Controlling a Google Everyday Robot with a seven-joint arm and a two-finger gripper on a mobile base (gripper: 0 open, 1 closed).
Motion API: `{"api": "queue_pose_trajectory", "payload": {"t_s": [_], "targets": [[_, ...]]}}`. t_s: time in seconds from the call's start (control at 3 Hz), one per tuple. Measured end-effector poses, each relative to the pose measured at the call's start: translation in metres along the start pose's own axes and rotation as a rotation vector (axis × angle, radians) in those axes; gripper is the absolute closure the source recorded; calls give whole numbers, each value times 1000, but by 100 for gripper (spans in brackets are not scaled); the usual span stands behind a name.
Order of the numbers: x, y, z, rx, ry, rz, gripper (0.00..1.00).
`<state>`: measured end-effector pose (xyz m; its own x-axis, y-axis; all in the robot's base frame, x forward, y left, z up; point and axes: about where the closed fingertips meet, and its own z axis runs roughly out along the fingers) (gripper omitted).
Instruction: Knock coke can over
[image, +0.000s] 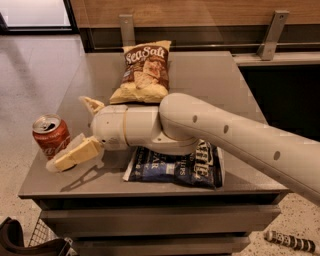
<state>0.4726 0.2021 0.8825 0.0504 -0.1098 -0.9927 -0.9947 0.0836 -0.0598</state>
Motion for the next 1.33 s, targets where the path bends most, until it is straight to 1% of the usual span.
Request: {"api": "queue_pose_trajectory", "payload": {"t_s": [0.33, 0.67, 1.0, 1.33], "targets": [[0, 12, 8, -4, 1, -5, 0], [0, 20, 14, -3, 7, -16, 18], [-2, 23, 16, -7, 8, -19, 49], [-2, 24, 17, -10, 8, -21, 72]]}}
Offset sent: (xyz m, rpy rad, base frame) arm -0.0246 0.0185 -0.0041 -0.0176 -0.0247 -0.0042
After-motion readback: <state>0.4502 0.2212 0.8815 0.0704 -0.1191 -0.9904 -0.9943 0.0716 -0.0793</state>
